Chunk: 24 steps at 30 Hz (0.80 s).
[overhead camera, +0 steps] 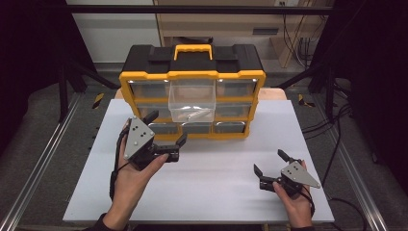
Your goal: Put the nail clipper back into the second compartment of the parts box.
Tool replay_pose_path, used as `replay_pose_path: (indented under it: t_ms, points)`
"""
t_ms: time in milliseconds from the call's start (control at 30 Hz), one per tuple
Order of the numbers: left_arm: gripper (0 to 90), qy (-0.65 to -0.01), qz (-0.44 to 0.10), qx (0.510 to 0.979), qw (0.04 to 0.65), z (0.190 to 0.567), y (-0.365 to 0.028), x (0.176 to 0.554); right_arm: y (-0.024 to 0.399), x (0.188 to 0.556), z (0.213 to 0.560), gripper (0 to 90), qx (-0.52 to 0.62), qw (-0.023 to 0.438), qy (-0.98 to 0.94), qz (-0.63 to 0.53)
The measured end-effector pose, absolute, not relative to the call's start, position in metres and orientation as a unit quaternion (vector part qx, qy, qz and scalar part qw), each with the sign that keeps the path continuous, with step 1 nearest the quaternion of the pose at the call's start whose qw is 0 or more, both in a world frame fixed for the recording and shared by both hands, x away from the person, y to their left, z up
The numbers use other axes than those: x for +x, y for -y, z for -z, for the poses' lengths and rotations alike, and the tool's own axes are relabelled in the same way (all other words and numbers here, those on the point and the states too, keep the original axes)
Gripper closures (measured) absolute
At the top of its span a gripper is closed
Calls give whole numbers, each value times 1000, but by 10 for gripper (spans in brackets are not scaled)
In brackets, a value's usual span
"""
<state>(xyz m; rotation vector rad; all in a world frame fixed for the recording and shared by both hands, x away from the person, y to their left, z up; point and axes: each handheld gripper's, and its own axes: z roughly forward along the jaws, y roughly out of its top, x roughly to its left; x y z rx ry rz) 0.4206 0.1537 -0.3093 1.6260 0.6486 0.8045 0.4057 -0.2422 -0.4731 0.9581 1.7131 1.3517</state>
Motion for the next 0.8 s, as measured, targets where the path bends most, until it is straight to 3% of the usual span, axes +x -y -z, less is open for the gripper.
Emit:
replay_pose_path:
  t_ms: [800]
  points:
    - [28, -278, -333, 695, 574, 327, -156, 419, 242, 405, 473, 25, 376, 370, -668, -525]
